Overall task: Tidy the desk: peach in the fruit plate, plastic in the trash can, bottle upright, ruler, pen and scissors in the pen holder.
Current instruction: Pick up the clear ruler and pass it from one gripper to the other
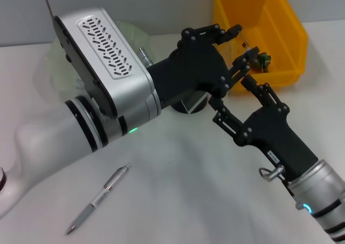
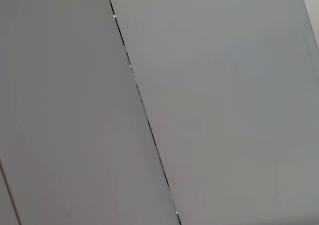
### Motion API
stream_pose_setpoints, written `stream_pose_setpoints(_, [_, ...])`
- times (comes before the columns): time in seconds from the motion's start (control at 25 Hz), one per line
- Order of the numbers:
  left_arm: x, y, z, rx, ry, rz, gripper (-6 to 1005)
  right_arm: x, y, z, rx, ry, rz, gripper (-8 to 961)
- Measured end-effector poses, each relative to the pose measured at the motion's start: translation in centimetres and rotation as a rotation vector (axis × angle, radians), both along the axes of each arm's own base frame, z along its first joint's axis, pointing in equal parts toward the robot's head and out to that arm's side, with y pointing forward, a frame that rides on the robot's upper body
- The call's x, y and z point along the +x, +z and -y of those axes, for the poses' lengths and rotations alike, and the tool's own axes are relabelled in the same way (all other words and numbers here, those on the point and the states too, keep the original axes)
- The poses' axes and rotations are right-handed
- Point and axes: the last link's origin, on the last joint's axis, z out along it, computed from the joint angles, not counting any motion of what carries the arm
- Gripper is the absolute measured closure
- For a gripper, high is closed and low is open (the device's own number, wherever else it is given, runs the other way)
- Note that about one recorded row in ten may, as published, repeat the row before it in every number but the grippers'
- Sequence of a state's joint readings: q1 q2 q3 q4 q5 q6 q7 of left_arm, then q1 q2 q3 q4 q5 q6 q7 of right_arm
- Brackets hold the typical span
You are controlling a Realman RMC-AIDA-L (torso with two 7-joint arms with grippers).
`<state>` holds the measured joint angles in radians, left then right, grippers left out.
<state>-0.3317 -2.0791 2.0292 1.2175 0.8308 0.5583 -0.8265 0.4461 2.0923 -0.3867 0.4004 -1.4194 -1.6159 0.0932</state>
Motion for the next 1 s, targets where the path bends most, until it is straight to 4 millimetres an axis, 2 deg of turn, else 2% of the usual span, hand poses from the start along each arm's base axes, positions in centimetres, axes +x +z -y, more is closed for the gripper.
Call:
stream_pose_setpoints(0.36, [-0.4,-0.4,0.0,0.028,-0.001,0.013,590,-1.0,-0.3,-0.4,0.015,0.012,0.005,141])
stream_pose_setpoints(0.92, [-1.0,-0.8,-0.2,0.012,0.025,0.013,585,-2.0,-1.6,-2.1,-0.038,-0.017,0.017,142])
stream_pose_setpoints(1.0, [-1.0,-0.8,-0.2,0.012,0.025,0.013,585,-2.1,-1.7,-2.2,-0.042,-0.015,0.019,181])
